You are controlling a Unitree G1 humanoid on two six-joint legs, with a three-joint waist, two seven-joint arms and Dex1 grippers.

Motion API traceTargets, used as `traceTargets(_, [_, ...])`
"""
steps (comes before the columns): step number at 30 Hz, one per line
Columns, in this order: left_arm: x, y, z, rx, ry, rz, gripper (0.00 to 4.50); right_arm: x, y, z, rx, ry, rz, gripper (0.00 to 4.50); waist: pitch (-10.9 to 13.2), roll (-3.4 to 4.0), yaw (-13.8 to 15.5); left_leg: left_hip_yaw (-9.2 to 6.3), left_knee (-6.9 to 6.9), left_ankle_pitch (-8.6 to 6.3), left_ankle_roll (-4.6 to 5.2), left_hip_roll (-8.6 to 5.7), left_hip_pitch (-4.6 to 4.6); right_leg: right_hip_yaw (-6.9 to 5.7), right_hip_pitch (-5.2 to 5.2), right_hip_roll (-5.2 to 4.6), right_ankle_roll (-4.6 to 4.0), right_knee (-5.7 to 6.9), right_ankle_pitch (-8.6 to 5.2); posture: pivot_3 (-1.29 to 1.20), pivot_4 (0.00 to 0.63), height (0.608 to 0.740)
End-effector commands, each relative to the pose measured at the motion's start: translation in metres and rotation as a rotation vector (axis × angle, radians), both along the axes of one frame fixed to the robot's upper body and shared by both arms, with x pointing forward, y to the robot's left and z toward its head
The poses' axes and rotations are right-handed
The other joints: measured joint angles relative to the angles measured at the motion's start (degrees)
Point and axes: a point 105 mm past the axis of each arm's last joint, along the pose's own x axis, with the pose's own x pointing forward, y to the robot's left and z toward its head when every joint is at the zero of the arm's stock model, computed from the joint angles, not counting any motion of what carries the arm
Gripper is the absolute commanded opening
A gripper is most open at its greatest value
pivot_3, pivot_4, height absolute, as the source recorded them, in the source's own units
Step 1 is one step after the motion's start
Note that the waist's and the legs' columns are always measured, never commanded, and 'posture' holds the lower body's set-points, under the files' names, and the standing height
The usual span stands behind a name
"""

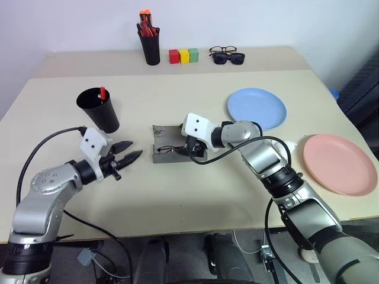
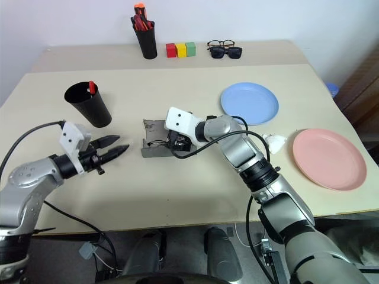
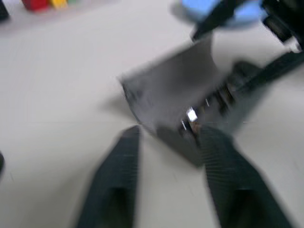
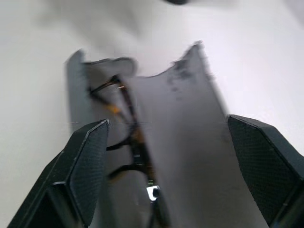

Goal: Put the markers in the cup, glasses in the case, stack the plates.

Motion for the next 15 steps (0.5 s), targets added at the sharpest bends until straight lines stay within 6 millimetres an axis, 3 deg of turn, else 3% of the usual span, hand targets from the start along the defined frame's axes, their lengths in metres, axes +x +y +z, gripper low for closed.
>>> traceTargets(1, [0.037, -0.014, 0.016, 0.008, -0.043, 0.066, 0.79, -0.016, -0.005, 0.027, 0.104, -0.105, 0.029, 3.75, -0.03, -0.04, 0.72, -0.05, 0.01, 0.00, 0.00, -0.01, 0.00, -0.04, 0.02, 0.00, 0.01, 0.02, 0.00, 0.00, 0.150, 0.740])
traceTargets(5, [0.091, -0.051, 0.026, -0.055, 0.017, 0.109, 0.79, -0.044, -0.022, 0.007, 0.167, -0.075, 0.012, 3.75, -0.06, -0.10, 1.64, -0.09, 0.05, 0.00, 0.00, -0.04, -0.01, -0.09, 0.14, 0.00, 0.03, -0.07, 0.01, 0.00, 0.150, 0.740])
traceTargets(8, [0.113, -0.066, 0.024, -0.075, 0.116, 0.115, 0.79, -0.059, -0.032, -0.007, 0.177, -0.038, -0.028, 3.75, -0.05, -0.09, 1.06, -0.07, 0.10, -0.01, 0.02, -0.08, -0.06, -0.07, 0.14, -0.03, 0.08, -0.11, 0.02, 0.00, 0.150, 0.740])
traceTargets(15, [0.130, -0.084, 0.006, -0.026, 0.325, 0.066, 0.79, -0.072, -0.058, -0.021, 0.236, 0.021, -0.195, 3.75, -0.04, -0.08, -0.70, -0.07, 0.04, -0.01, 0.03, -0.05, 0.05, 0.00, 0.08, 0.08, 0.07, 0.00, 0.01, 0.00, 0.150, 0.740])
